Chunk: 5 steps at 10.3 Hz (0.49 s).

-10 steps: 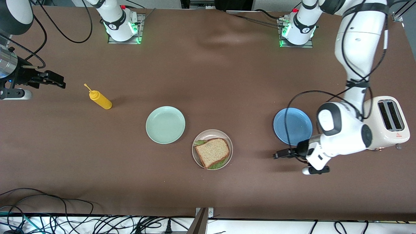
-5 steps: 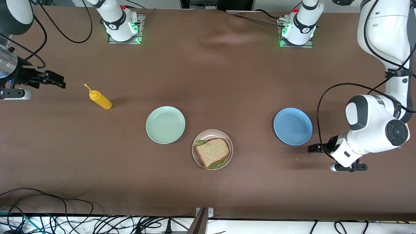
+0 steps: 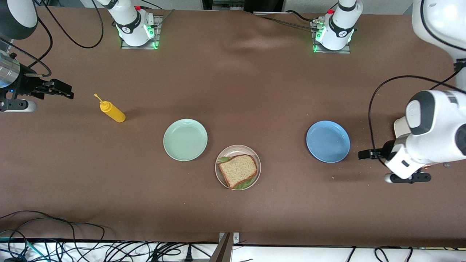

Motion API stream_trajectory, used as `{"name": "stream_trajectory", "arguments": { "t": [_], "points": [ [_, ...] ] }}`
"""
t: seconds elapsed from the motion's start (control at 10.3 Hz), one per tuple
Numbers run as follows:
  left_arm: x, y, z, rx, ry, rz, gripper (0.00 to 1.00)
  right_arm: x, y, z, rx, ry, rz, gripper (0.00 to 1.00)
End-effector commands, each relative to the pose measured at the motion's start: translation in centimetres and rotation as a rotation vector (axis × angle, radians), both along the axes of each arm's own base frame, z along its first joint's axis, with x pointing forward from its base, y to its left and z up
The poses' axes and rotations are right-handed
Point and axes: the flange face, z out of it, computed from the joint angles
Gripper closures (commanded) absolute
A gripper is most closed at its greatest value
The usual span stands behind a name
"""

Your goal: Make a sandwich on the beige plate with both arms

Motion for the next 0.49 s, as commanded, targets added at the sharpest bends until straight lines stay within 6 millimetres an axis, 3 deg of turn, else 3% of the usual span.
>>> {"name": "stream_trajectory", "arguments": {
  "t": [0.0,0.19,0.39],
  "points": [
    [-0.9,0.1,3.2,0.025,0.002,-0.001,0.0,0.1,-0.2,0.3,-0.003,-0.004,0.015,0.0],
    [-1.5,0.5,6.0,0.046,-0.02,0.145,0.0,-0.2,-0.1,0.3,-0.003,0.01,0.004,0.0],
    [-1.4,0.3,6.5,0.05,-0.039,0.181,0.0,-0.2,0.0,0.5,-0.004,0.01,-0.002,0.0]
  ]
}}
